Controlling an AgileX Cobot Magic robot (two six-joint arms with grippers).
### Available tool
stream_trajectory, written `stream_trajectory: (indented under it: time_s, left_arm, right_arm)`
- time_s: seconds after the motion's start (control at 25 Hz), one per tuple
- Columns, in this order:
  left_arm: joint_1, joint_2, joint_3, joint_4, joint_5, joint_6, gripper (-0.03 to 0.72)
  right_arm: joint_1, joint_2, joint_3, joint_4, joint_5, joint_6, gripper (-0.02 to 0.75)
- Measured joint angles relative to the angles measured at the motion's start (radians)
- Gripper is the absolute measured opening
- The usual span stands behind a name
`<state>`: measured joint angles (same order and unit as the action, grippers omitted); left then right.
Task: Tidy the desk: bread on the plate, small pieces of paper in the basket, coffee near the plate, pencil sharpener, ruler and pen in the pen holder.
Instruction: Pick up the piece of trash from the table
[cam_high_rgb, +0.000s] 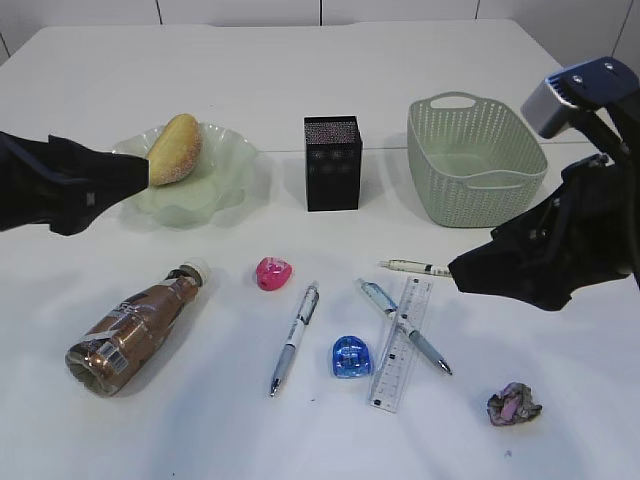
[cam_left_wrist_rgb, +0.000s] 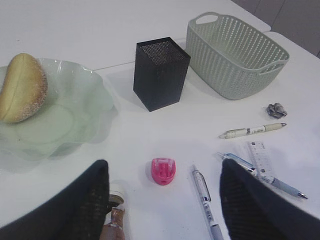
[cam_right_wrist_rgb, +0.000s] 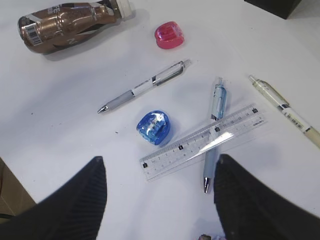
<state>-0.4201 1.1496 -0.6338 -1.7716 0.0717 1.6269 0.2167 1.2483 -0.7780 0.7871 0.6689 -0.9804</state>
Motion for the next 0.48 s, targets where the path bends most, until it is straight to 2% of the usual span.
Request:
stream_trajectory:
  time_s: [0.2, 0.32, 0.48]
  left_arm:
    - [0.0, 0.0, 0.0, 0.004, 0.012, 0.0, 0.48]
    - [0.0, 0.0, 0.0, -0.031, 0.012, -0.004, 0.478]
    - [0.0, 0.0, 0.0, -0.039, 0.004, -0.049, 0.477]
  right_arm:
    - [0.0, 0.0, 0.0, 0.0, 0.0, 0.0, 0.523]
    - [0.0, 0.0, 0.0, 0.0, 0.0, 0.0, 0.523]
    - [0.0, 0.0, 0.0, 0.0, 0.0, 0.0, 0.523]
